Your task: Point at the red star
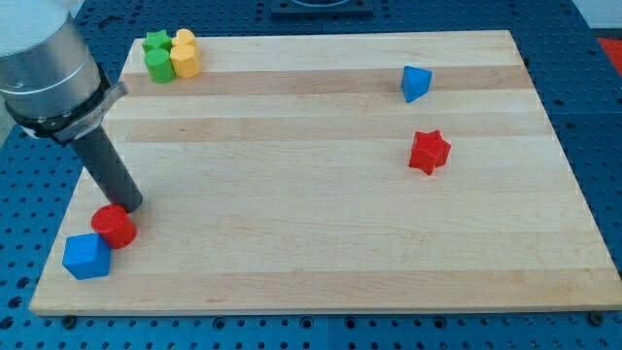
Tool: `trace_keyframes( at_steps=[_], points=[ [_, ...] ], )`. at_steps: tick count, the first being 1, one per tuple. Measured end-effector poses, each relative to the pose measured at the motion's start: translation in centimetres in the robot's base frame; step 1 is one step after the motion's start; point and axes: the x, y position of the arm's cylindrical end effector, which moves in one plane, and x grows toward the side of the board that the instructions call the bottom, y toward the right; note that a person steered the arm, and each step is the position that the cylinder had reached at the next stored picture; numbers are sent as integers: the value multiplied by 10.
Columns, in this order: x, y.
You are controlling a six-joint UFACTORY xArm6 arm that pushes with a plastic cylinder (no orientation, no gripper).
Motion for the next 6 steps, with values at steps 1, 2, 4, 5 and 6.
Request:
trace_keyframes(
  at_steps=[1,2,4,5,6],
  points=[
    [0,8],
    [0,94],
    [3,254],
    [3,344],
    [-41,377]
  ],
)
